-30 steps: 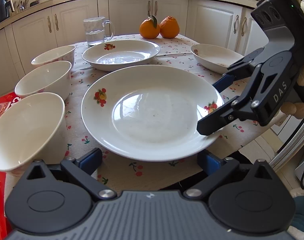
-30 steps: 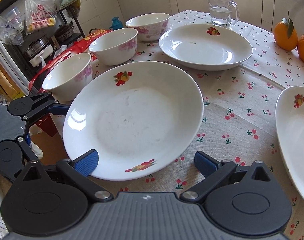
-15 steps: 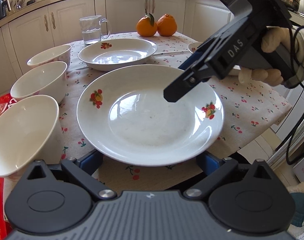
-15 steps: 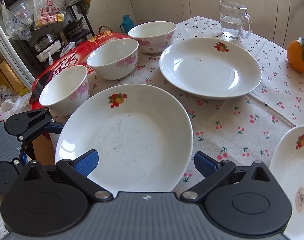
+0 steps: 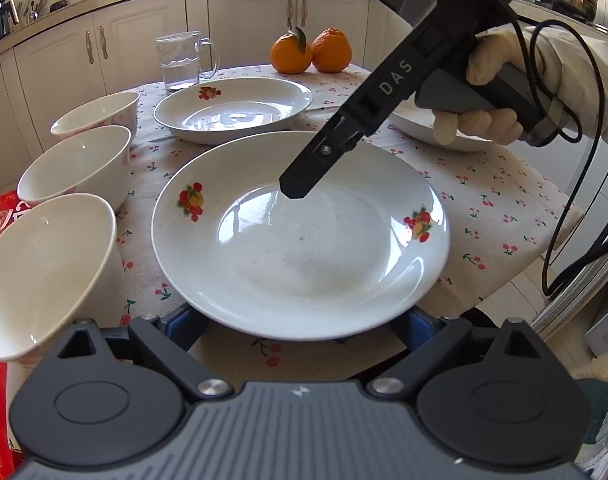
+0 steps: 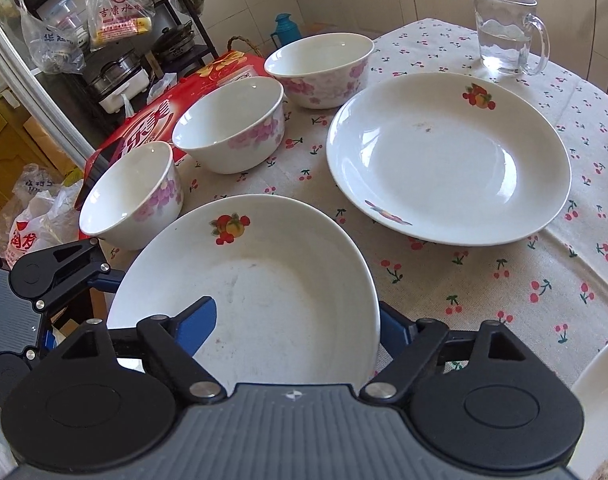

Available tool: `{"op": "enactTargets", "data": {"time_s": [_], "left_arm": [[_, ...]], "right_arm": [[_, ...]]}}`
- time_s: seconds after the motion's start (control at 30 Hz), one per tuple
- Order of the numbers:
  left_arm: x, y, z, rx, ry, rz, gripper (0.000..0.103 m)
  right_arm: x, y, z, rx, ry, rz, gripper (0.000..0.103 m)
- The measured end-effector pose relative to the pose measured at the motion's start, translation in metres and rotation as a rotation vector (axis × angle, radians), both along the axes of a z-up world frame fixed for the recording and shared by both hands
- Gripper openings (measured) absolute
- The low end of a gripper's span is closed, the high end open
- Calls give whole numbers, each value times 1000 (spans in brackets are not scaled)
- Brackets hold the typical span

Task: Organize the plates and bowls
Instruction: 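Lift the large plate with the right gripper and carry it toward the stained plate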

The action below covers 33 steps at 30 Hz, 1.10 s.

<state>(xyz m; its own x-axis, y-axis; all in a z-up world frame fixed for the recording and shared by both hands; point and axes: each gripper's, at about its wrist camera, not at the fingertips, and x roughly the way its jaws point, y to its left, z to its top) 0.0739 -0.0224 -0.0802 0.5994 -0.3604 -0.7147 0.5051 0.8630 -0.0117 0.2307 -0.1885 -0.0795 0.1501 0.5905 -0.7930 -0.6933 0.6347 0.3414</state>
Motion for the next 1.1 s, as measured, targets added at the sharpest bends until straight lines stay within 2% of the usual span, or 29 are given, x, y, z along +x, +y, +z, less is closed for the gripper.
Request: {"op": "enactTargets", "data": {"time_s": [0.37,1.1], "left_arm": [[-2,1,0,-5,-7,-2,95],[-4,-1,11,7,18,-47,94]], "right_arm": [[8,1,0,6,38,25,85],[-7,-5,9,16,22,-4,86]]}}
